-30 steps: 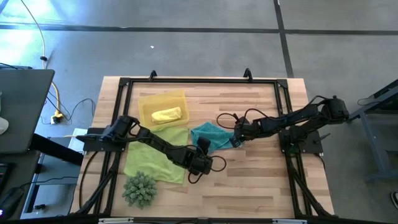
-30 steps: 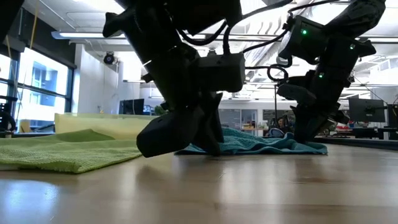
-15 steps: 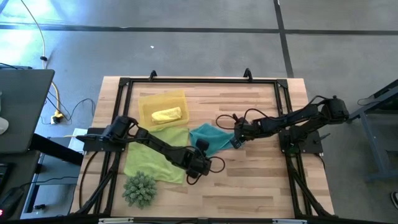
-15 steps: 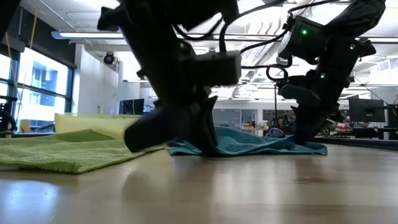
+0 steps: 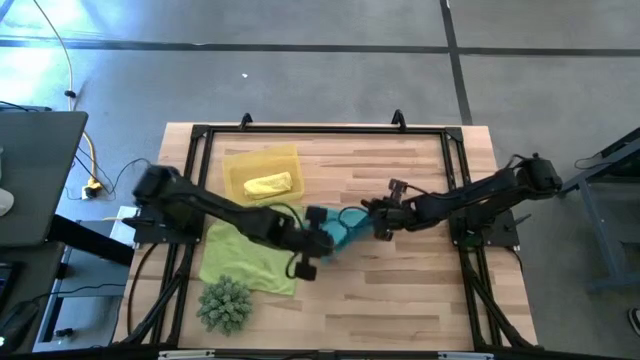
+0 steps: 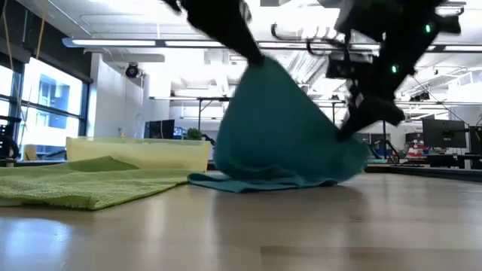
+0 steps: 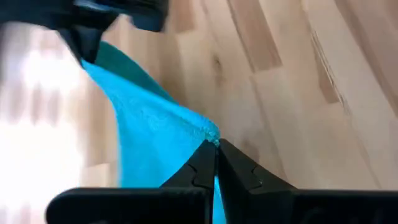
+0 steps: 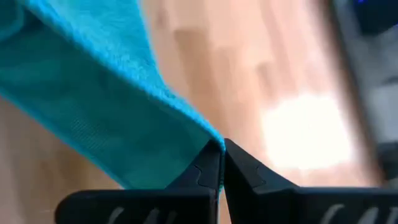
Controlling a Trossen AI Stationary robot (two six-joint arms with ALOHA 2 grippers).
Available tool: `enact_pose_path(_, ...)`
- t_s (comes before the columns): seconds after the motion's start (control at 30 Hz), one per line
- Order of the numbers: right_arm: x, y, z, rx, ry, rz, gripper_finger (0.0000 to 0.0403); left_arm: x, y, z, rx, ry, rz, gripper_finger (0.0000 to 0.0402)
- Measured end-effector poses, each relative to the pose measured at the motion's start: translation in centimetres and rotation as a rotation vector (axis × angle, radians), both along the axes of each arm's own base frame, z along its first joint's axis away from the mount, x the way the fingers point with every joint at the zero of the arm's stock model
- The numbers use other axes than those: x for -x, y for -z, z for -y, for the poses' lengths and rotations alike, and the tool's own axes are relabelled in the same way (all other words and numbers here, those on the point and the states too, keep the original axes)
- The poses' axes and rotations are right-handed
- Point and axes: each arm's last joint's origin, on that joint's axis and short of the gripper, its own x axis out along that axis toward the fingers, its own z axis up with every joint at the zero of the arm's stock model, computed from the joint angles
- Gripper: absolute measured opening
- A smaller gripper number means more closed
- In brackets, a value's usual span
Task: Roll microfiber towels into tight, uniform cylinder then place into a basket
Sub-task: Roll the blue microfiber towel
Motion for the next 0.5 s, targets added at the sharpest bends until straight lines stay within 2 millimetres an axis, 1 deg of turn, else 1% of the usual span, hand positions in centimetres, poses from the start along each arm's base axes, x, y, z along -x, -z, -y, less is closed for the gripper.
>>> enact_pose_path(0.1, -0.6, -2.2, -0.5, 0.15, -0.057, -0.059, 0.0, 1.5, -3.1, -1.8, -0.005, -0.037, 0.063, 0.0001)
enact_pose_path(0.2, -1.0, -4.5, -0.6, 0.289, -0.061, -0.1, 0.0, 2.9, -5.6, -3.7, -0.026, -0.089, 0.113, 0.0001)
enact_pose_path(0.37, -1.2, -8.6, 0.1, 0.536, 0.058, -0.11, 0.0, 4.7, -7.7, -7.3, -0.141, -0.223, 0.15, 0.0001)
enact_pose_path(0.43, -1.3, -10.1, 0.3, 0.633, 0.118, -0.081, 0.0, 5.1, -8.3, -8.6, -0.205, -0.298, 0.164, 0.0001)
enact_pose_path(0.5, -1.5, -11.3, 0.5, 0.704, 0.158, -0.061, 0.0, 5.3, -8.4, -9.8, -0.233, -0.36, 0.162, 0.0001)
